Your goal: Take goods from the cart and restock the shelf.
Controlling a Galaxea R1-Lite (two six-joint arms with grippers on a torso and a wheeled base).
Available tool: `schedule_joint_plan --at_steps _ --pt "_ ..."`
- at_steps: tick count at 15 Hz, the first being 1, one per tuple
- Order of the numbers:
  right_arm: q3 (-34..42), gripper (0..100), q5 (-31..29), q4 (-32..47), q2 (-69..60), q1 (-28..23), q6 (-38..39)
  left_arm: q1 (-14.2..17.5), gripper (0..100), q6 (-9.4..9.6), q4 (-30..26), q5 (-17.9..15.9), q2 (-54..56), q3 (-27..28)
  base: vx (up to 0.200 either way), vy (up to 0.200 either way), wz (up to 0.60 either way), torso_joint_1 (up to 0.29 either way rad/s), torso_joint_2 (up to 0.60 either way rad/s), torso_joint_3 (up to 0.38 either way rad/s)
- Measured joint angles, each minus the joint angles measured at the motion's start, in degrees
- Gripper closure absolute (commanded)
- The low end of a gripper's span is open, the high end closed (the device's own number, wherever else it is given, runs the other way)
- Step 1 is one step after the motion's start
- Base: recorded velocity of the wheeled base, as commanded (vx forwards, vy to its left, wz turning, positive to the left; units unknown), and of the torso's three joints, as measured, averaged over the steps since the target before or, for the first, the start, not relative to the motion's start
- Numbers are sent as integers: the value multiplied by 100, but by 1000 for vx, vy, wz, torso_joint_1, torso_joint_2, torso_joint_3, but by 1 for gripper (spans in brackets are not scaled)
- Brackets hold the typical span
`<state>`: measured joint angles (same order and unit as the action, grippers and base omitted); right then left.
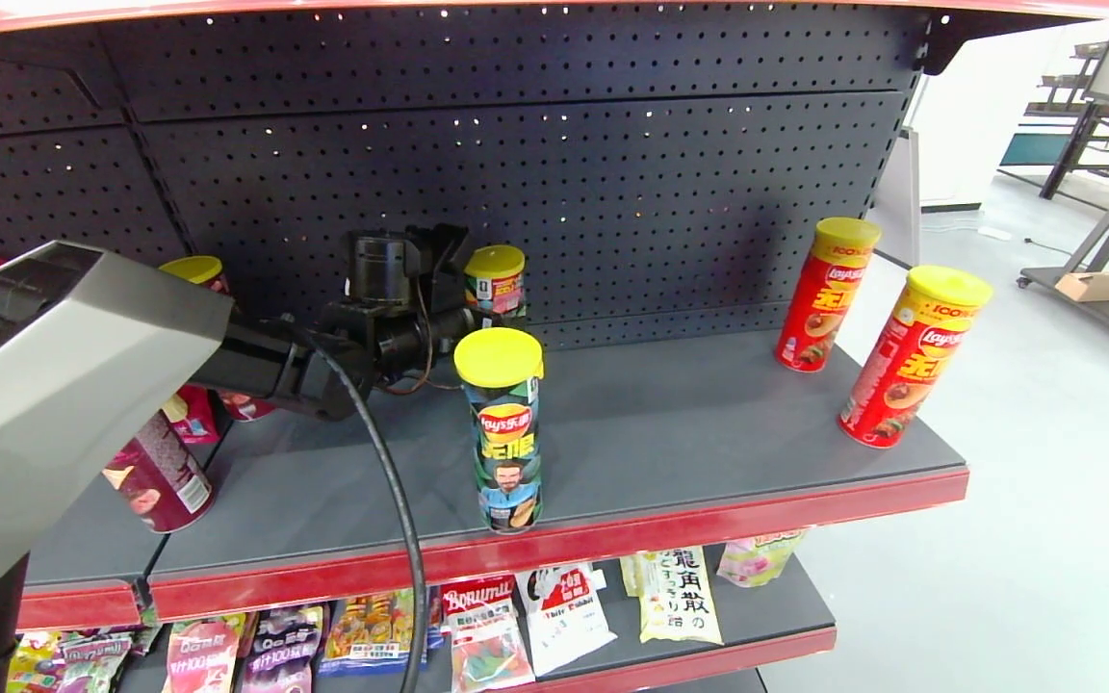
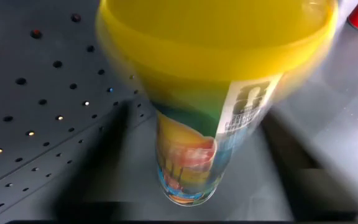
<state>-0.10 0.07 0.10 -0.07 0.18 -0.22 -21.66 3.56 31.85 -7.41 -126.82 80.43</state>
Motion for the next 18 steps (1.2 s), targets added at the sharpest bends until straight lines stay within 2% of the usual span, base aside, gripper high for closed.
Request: schedule_joint_plan --at_steps 5,18 --pt "0 0 0 0 0 -2 0 -5 0 -200 -5 2 74 -41 0 0 0 0 0 0" --pt "0 0 0 0 0 -5 1 179 0 -149 -374 -6 1257 -1610 0 0 0 0 0 0"
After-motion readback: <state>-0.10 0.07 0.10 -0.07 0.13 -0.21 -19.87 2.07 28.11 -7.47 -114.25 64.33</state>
